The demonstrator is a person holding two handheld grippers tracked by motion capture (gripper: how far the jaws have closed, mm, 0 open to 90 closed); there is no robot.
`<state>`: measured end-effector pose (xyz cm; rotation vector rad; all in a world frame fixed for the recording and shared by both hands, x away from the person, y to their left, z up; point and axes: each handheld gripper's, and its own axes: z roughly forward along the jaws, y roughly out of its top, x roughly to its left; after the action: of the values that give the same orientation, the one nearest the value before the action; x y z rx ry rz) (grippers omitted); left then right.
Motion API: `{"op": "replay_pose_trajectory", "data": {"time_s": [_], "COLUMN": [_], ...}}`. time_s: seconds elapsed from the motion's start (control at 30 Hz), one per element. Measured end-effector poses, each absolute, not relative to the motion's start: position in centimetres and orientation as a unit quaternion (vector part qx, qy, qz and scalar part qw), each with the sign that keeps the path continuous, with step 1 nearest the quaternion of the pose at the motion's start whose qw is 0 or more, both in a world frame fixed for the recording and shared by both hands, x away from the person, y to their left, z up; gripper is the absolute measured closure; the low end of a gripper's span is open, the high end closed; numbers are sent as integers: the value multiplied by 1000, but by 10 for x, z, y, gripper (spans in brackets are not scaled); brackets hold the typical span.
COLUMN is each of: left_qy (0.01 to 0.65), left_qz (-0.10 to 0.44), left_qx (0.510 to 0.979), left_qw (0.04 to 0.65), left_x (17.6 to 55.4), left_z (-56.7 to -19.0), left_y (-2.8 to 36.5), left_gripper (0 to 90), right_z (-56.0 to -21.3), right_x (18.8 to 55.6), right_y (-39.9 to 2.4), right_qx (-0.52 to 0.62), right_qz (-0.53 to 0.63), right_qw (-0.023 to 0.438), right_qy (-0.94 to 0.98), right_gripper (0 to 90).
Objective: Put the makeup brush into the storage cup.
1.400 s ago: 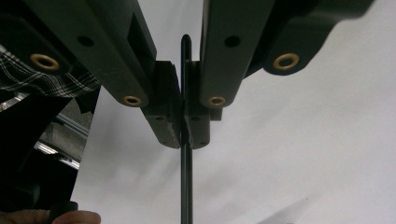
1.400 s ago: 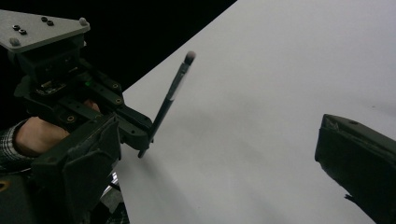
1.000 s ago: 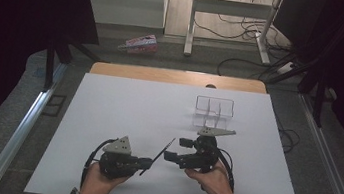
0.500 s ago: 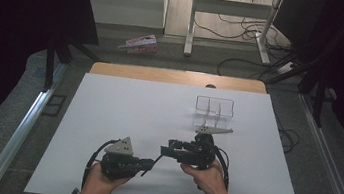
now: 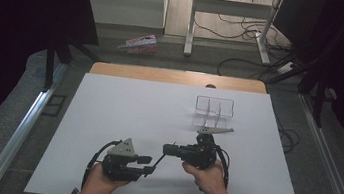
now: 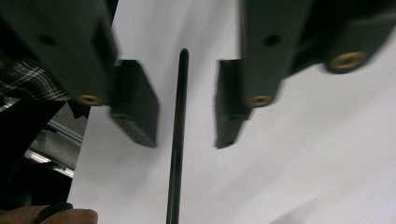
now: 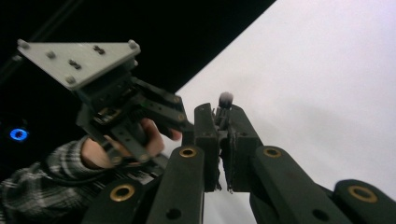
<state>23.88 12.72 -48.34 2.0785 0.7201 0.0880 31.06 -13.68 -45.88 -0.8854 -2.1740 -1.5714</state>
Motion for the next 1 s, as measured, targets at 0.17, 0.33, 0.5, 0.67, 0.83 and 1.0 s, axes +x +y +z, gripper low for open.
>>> {"op": "replay_pose_trajectory", "data": {"time_s": [0.17,0.33,0.5,0.67,0.83,1.0], "left_qy": [301,306,316,327,325,329], "left_qz": [52,69,86,85,91,100], "left_qx": [850,858,863,860,858,855], "left_qw": [430,407,385,383,388,388], "left_x": [240,239,238,237,234,231], "left_z": [-485,-487,-488,-487,-485,-486], "left_y": [127,125,126,130,135,142], "left_gripper": [336,189,65,34,34,29], "right_z": [-458,-455,-453,-451,-450,-447], "right_x": [310,308,306,304,304,303], "right_y": [-139,-139,-138,-137,-140,-144], "right_qx": [-305,-306,-300,-298,-302,-300], "right_qz": [-546,-531,-518,-510,-512,-517], "right_qw": [140,121,91,76,73,67], "right_qy": [-768,-781,-796,-803,-800,-799], "right_gripper": [848,848,848,848,848,847]}}
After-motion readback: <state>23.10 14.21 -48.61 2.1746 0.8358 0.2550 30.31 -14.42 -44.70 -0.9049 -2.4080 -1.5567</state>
